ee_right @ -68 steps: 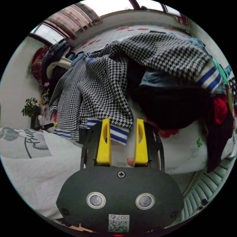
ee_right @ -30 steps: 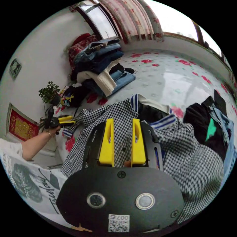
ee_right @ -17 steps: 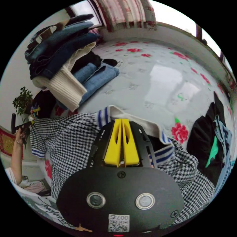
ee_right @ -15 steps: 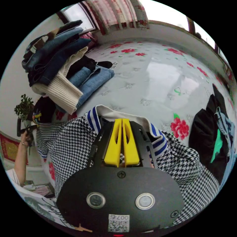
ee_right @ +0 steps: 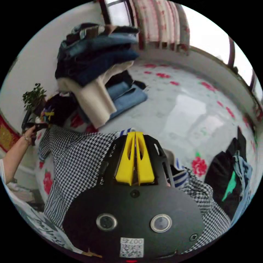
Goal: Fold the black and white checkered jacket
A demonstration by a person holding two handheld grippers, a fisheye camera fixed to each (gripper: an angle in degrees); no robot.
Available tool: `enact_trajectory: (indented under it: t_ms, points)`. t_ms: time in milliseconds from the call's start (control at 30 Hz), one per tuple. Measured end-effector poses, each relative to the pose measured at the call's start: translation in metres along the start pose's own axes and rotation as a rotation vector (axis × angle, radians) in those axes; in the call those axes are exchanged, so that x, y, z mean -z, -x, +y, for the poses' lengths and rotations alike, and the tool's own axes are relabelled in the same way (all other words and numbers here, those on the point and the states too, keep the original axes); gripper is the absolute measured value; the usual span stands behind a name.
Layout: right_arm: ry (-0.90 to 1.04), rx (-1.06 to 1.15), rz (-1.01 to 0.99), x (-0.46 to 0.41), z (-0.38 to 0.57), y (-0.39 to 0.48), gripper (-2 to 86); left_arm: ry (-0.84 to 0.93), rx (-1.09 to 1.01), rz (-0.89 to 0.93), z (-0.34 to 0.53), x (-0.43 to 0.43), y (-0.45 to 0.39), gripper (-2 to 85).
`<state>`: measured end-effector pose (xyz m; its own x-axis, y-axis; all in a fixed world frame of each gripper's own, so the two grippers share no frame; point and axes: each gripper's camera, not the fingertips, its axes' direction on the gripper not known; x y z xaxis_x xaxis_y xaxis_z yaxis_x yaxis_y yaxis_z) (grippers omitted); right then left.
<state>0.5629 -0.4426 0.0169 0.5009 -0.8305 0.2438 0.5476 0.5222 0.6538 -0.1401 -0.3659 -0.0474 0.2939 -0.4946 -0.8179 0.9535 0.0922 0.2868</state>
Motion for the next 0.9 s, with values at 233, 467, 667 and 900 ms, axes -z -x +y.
enact_trajectory:
  t_ms: [233, 467, 667, 900]
  points:
    - [0.141, -0.022, -0.183, -0.033, 0.007, 0.009, 4.9, 0.007, 0.027, -0.002, 0.008, -0.032, -0.006, -0.9]
    - [0.395, 0.161, -0.11, -0.098, 0.033, 0.061, 1.9, 0.019, 0.038, 0.011, 0.016, -0.036, -0.005, -0.8]
    - [0.282, 0.05, 0.126, -0.074, 0.041, 0.061, 0.5, 0.009, 0.016, -0.042, 0.037, -0.058, -0.029, 0.7]
    - [0.157, -0.044, -0.157, 0.032, 0.112, 0.051, 3.6, -0.108, 0.029, -0.062, 0.133, -0.026, -0.045, 6.8]
